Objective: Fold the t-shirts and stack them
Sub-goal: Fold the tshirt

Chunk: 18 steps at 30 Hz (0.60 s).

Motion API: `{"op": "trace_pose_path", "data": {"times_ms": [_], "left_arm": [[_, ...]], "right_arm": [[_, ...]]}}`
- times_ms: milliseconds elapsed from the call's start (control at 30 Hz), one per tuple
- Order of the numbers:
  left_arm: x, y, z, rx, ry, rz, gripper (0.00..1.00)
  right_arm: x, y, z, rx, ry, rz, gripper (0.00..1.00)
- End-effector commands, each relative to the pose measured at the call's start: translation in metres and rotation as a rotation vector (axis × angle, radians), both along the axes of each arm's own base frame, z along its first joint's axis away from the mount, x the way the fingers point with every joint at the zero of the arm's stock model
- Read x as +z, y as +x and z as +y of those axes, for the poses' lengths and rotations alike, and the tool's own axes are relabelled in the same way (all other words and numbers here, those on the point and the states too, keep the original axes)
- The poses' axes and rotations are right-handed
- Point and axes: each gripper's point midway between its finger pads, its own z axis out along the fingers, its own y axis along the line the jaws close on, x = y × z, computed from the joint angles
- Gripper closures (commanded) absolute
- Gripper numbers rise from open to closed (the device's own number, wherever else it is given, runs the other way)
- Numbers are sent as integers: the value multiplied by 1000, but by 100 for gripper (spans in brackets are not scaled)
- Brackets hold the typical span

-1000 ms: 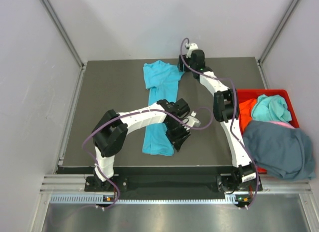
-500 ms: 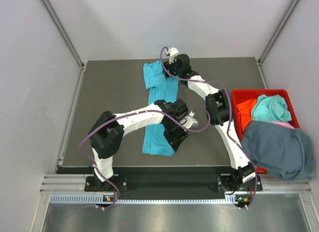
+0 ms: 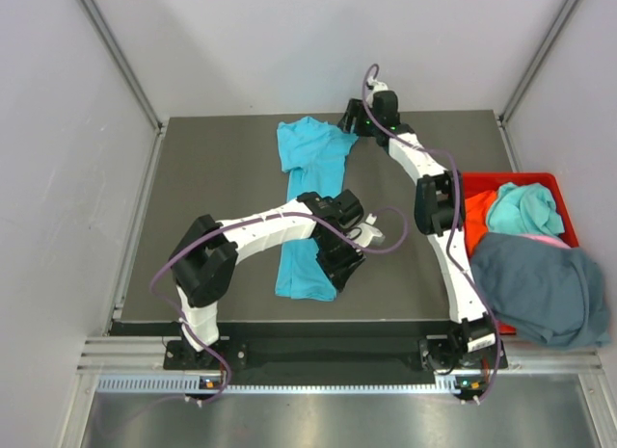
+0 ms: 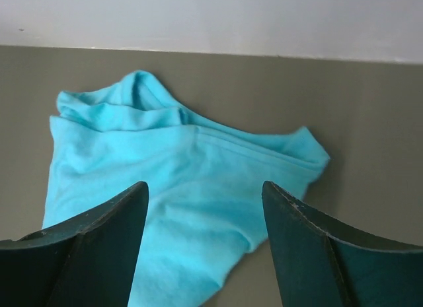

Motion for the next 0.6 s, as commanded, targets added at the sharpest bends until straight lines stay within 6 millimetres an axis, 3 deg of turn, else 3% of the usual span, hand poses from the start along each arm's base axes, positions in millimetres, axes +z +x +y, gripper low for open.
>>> {"op": "trace_pose_path", "data": {"times_ms": [0, 333, 367, 400, 467, 500, 567], "left_arm": [[20, 0, -6, -24, -72, -35, 55], [16, 0, -7, -19, -65, -26, 55], [15, -2, -6, -21, -62, -22, 55], [15, -2, -6, -20, -63, -17, 55], [15, -3, -6, -20, -64, -16, 55], [15, -2, -6, -19, -62, -16, 55], [15, -2, -6, -18, -63, -17, 55]], "right_arm": [[-25, -11, 2, 0, 126, 148, 30], [-40, -17, 12, 48, 250, 211, 31], [-45, -17, 12, 40, 252, 219, 34], [-47, -17, 11, 34, 262, 229, 50], [-57, -17, 10, 19, 266, 248, 69], [-59, -18, 10, 12, 273, 260, 75], [-61, -17, 9, 7, 282, 266, 76]]}}
